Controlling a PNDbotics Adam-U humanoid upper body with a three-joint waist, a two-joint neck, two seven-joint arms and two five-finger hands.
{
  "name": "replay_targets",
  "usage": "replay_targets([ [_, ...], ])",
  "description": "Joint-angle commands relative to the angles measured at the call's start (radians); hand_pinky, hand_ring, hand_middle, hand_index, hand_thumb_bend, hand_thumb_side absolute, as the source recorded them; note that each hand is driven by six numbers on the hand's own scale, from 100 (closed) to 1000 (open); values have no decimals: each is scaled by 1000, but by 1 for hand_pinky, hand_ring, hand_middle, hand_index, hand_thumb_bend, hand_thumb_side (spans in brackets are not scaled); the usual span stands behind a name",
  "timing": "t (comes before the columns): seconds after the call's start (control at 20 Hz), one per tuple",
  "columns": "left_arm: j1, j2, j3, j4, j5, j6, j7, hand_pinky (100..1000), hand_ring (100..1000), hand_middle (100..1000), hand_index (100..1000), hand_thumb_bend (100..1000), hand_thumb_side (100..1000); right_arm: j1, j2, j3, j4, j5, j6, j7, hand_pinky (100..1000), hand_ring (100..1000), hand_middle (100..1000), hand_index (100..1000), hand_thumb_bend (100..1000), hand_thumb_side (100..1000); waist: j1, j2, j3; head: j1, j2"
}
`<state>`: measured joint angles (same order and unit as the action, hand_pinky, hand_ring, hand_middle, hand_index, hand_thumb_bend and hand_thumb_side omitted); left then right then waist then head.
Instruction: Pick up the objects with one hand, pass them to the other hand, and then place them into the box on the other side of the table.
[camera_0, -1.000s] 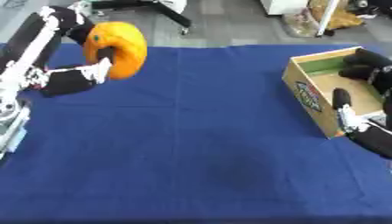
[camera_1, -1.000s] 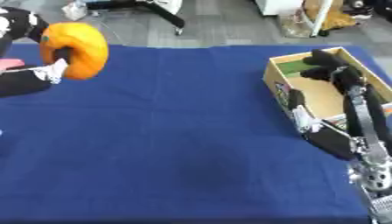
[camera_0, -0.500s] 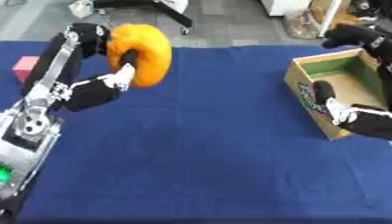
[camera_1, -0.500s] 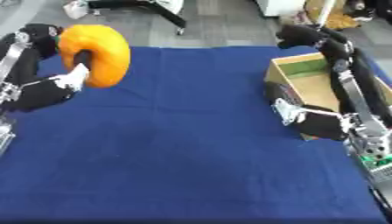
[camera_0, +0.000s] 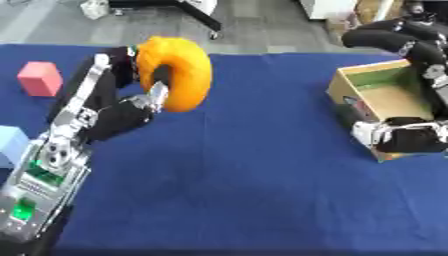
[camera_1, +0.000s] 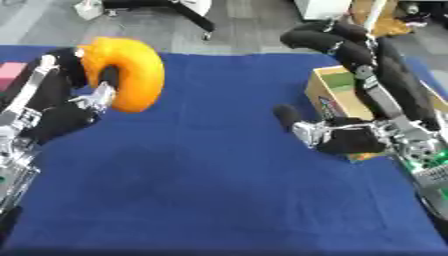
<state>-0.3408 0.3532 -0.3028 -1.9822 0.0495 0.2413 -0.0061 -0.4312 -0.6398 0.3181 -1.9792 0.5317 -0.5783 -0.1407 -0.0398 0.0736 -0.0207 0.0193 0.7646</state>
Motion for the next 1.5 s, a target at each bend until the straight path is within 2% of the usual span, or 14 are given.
replay_targets([
  [0.05,-9,16,-15,-18,50,8,-19,627,502,437,532,100,218,-29,-44,12,-21,38,-41,4,791,730,745,870,316,324,-12,-23,1,-2,5],
  [0.4,-28,74,-62,-18,166,37,-64,627,501,435,530,100,225,-73,-63,56,-21,76,-95,7,766,710,725,859,327,319,-12,-22,2,3,5],
  [0.55,-42,107,-78,-18,215,50,-83,629,501,433,529,100,227,-87,-69,62,-21,83,-103,8,698,676,700,848,335,317,-12,-21,2,3,5],
  [0.8,-72,150,-98,-18,299,65,-102,631,500,430,526,100,230,-109,-72,69,-21,83,-121,-3,652,616,655,841,339,310,-13,-21,2,7,5],
  [0.9,-89,161,-105,-18,332,71,-106,631,499,429,525,100,228,-122,-65,78,-21,74,-128,-3,589,562,613,839,338,307,-13,-21,3,7,5],
  [0.95,-99,166,-109,-18,350,75,-109,632,499,428,524,100,227,-130,-62,83,-21,69,-131,0,514,517,570,838,334,305,-12,-21,3,7,5],
  [1.0,-110,171,-112,-18,367,78,-112,632,499,428,524,100,227,-137,-59,88,-21,63,-133,6,496,506,558,837,334,305,-12,-22,3,7,5],
  [1.15,-140,183,-115,-18,418,85,-117,632,500,430,525,100,224,-158,-51,93,-21,50,-130,27,359,419,478,839,339,308,-12,-22,3,6,5],
  [1.5,-187,225,-132,-18,532,102,-101,637,502,433,527,100,230,-177,-45,88,-21,43,-104,57,268,277,373,843,345,313,-11,-23,2,9,5],
])
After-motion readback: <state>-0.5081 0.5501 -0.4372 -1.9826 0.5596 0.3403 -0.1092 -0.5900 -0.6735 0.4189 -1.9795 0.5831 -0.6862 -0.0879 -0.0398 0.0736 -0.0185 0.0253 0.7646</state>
